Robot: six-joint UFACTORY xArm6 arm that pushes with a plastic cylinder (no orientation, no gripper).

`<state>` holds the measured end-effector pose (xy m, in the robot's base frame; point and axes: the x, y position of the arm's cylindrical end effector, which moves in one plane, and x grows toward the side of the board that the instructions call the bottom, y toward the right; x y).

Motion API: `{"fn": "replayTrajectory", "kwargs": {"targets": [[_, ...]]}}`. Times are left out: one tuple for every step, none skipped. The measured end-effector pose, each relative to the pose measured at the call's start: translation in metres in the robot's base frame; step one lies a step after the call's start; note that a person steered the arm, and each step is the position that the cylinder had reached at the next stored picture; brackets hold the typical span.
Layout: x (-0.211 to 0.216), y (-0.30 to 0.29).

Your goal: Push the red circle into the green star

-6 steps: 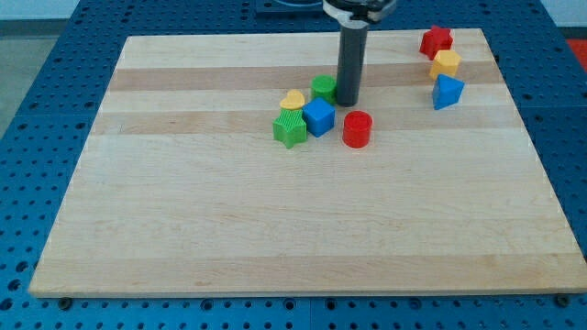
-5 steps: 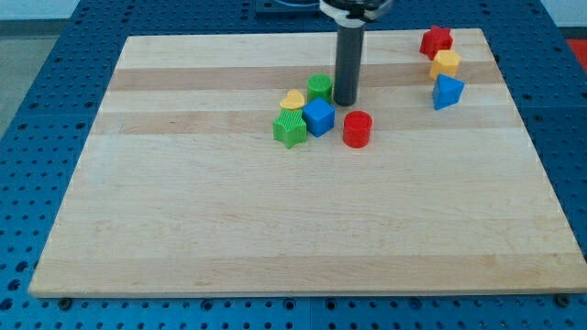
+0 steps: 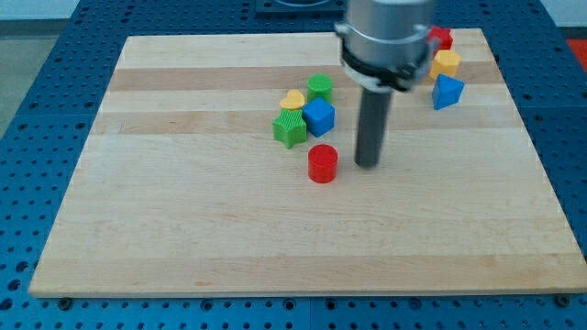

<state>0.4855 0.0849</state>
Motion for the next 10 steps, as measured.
{"fn": "replayTrajectory", "kwargs": {"targets": [[0.024,-0.033],[0.008,-0.083],[-0.005,-0.089],[0.001,-0.013],[-0.024,0.011],[-0.044,-0.041],[-0.033,-0.085],[0.0,-0.072],[-0.012,-0.096],[-0.043,-0.143]]}}
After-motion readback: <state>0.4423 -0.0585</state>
